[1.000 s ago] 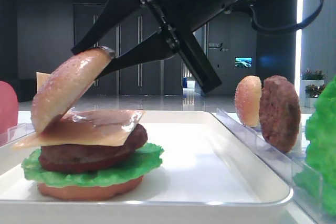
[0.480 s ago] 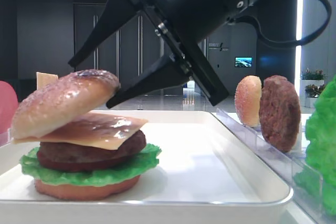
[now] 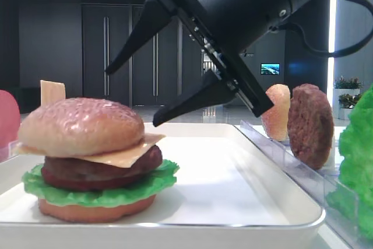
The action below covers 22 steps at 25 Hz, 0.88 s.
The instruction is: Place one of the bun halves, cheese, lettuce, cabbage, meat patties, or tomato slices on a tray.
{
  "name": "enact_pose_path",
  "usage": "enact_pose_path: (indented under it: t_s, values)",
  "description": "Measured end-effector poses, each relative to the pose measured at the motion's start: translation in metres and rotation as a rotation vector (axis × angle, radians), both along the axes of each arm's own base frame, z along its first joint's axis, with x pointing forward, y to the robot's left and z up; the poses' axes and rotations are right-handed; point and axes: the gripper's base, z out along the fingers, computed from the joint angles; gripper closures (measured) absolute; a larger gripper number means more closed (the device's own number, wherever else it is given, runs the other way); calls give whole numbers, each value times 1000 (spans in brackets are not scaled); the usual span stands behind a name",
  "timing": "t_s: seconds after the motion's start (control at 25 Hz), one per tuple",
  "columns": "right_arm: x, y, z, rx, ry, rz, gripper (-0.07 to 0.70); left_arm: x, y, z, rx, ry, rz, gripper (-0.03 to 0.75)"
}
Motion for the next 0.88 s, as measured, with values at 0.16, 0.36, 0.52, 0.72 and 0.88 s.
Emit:
enact_pose_path:
  t_s: [0.16,0.36,0.52,0.72,0.88]
  values:
    - [3,-5,-1,-14,-4,-1,157,0,0,0,0,0,0,198]
    - [5,-12,0,-67,4,6,131,0,0,0,0,0,0,198]
    - [9,-14,20,-108,-18,-10,128,0,0,0,0,0,0,198]
    - [16,-15,45,-174,-31,-24,127,0,0,0,0,0,0,198]
    - [24,-15,63,-246,-42,-25,127,0,0,0,0,0,0,198]
